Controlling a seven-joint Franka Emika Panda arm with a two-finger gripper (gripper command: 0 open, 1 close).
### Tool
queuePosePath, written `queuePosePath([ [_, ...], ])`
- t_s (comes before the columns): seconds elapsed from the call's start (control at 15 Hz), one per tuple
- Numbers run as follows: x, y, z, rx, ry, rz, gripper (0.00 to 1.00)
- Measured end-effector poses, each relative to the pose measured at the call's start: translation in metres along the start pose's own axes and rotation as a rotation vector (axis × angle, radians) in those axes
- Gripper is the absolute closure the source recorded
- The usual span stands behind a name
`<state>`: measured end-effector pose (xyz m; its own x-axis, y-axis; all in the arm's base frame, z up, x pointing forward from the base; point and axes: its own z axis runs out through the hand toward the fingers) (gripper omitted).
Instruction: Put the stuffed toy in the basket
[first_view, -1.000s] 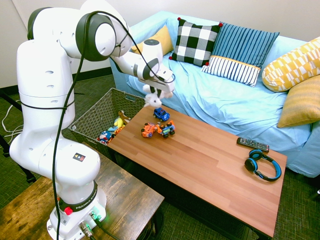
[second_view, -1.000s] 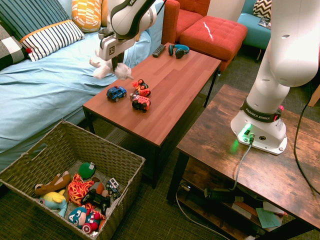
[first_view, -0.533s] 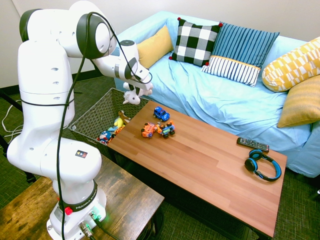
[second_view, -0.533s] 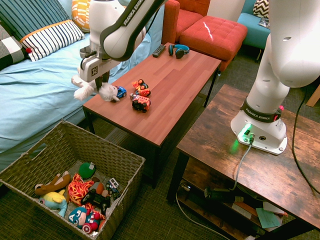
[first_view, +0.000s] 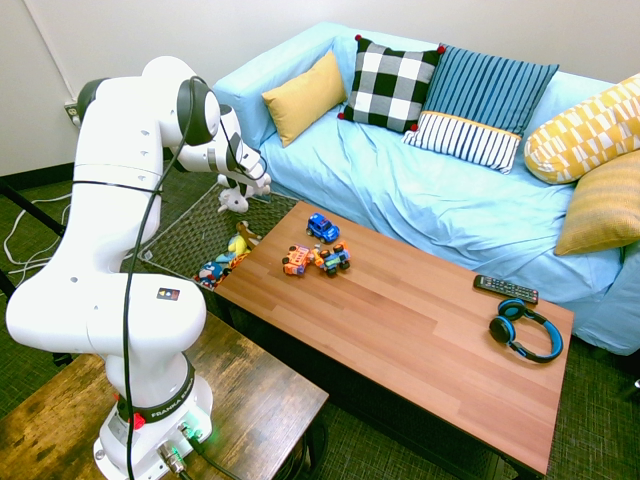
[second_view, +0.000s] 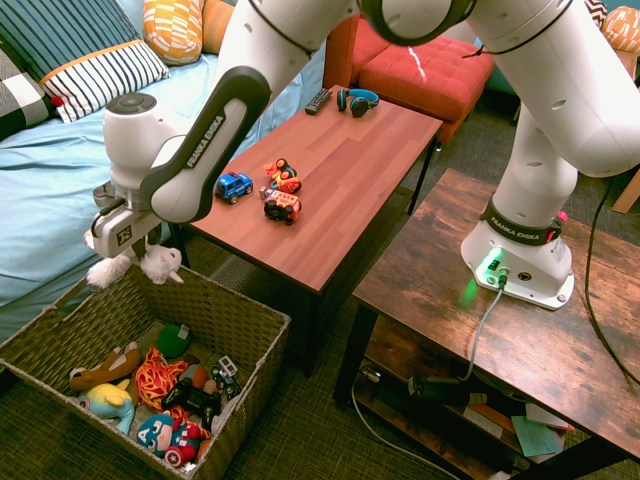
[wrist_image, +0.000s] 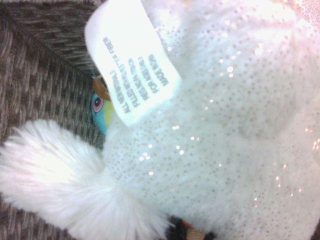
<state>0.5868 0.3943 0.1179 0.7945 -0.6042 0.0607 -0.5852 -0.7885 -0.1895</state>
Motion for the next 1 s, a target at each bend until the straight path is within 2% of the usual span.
queuePosePath([
  [0.07,-0.002,-0.008,0.012,-0.005,-0.007,0.006,1.0],
  [0.13,-0.005,-0.016,0.024,-0.007,-0.02,0.017,0.0],
  [0.4,-0.009,-0.029,0.051,-0.016,-0.043,0.021,0.0],
  [1.0,-0.003,-0.028,0.051,-0.03,-0.053,0.037,0.0],
])
